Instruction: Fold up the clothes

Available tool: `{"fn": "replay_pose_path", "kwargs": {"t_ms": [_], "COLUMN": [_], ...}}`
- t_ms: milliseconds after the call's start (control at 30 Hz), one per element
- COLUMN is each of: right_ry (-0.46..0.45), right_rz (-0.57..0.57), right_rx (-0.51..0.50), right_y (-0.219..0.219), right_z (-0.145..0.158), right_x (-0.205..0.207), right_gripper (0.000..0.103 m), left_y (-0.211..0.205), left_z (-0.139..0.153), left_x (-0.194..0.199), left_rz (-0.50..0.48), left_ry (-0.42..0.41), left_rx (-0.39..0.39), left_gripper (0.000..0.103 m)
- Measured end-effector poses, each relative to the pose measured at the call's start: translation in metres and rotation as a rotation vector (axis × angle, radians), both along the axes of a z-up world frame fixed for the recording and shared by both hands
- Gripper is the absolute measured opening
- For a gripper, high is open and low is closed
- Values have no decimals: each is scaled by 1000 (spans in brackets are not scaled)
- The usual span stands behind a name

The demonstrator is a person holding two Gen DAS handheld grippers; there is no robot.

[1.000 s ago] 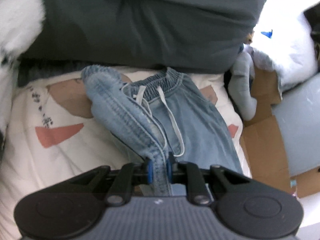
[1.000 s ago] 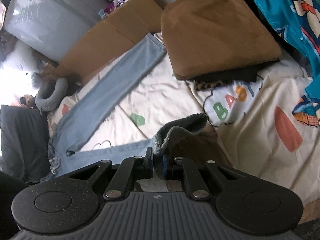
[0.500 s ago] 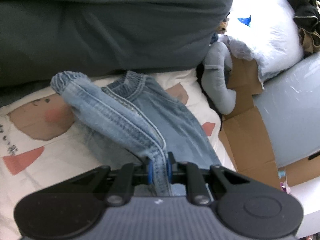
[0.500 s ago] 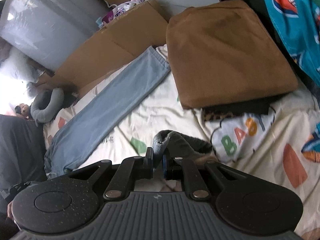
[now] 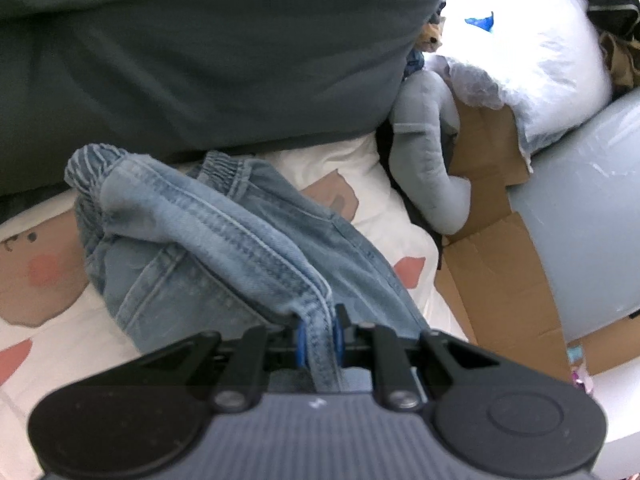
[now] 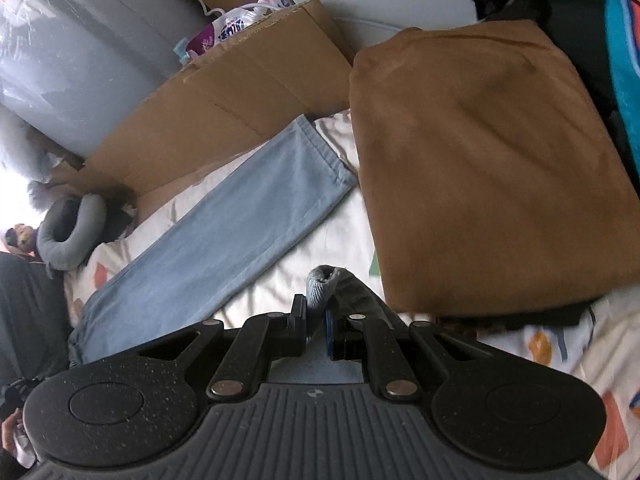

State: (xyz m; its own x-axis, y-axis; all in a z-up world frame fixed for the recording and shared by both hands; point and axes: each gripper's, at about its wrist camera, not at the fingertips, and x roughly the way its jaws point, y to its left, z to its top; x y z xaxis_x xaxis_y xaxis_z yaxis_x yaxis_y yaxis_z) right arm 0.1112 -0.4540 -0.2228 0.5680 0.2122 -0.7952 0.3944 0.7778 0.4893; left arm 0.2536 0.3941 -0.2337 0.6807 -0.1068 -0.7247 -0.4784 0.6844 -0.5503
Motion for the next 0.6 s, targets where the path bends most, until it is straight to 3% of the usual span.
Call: {"fn": "replay_pose_path", "kwargs": {"t_ms": [600], "right_ry": [41], "right_rz": [-3], "right_rx": [-73], "right_y": [-9], "right_z": [-48], "right_x": [138], "right_gripper": [7], "left_y": [-23], "left_z": [-42], "left_x": [81], "left_rz": [-3], "left_ry": [33], "left_rx": [56], "left_gripper": [14]}}
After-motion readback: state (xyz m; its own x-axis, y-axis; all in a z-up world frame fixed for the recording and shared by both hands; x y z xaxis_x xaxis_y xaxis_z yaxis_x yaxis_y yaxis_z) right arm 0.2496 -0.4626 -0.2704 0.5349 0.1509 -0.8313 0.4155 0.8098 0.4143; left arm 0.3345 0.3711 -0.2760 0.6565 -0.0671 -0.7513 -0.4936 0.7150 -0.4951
